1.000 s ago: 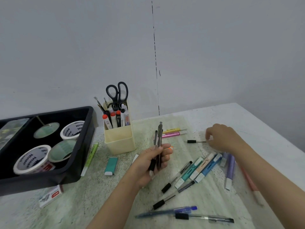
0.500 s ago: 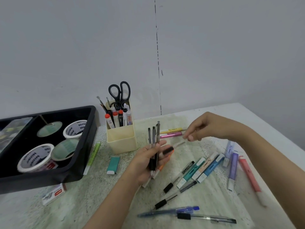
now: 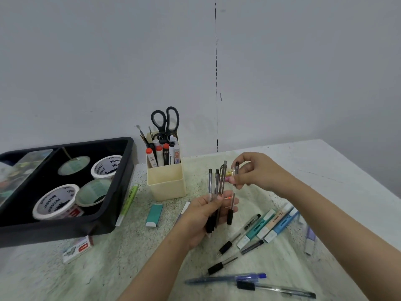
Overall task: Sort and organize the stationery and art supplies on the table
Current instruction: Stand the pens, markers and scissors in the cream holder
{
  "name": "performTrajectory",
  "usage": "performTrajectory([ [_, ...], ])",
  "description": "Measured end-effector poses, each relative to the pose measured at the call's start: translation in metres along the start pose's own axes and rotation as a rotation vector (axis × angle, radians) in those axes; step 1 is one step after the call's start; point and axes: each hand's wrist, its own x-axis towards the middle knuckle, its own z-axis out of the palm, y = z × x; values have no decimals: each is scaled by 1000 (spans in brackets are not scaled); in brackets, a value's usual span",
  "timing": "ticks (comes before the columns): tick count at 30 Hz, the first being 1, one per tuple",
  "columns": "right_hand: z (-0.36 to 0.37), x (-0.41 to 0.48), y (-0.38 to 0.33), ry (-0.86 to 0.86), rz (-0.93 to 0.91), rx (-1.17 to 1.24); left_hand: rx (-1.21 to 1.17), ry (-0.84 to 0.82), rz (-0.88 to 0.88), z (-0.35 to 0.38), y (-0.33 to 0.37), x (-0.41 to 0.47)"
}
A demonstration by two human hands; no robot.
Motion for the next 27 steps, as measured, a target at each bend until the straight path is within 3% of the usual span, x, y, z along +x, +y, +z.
performTrajectory([
  [4, 8, 0, 4, 58, 0, 57, 13, -29, 5, 1, -1, -2],
  [14, 19, 2, -15, -54, 3, 293, 188, 0, 56, -8, 16, -15],
  [20, 33, 16, -38, -90, -43, 290, 253, 61, 89, -25, 39, -27],
  [24, 37, 28, -59, -33, -138, 327, 209, 263, 207, -39, 58, -31],
  [27, 36, 39, -73, 49, -227, 329, 303, 469, 369, -51, 71, -29],
])
